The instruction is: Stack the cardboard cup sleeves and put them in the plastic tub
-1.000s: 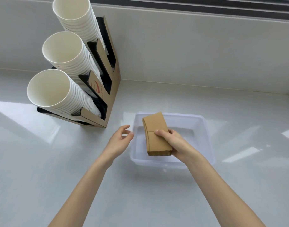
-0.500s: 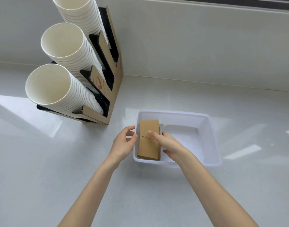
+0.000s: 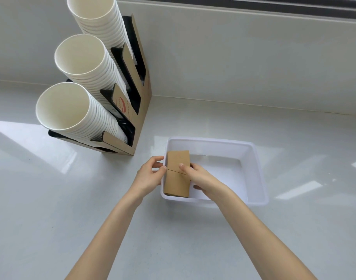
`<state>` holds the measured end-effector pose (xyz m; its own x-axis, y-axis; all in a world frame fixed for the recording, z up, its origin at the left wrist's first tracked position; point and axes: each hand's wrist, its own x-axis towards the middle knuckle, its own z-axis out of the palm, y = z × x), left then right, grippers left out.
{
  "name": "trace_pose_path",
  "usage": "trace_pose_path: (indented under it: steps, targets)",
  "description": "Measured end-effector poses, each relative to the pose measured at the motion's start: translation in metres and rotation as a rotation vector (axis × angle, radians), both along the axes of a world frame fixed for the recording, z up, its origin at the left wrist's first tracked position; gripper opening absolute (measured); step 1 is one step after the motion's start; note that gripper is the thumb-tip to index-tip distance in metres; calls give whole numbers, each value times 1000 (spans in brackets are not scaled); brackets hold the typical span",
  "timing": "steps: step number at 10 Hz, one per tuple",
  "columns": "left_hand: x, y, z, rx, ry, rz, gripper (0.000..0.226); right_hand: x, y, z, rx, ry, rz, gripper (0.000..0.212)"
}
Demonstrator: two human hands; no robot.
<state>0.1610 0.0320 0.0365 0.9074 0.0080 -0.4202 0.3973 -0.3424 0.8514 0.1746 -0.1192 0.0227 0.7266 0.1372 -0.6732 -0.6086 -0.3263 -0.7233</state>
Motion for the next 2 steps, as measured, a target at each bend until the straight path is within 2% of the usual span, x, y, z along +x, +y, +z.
trace_pose_path:
  steps: [2]
  targets:
    - [1, -5, 11, 254, -56, -108, 51, -10, -19, 26, -263, -137, 67, 70]
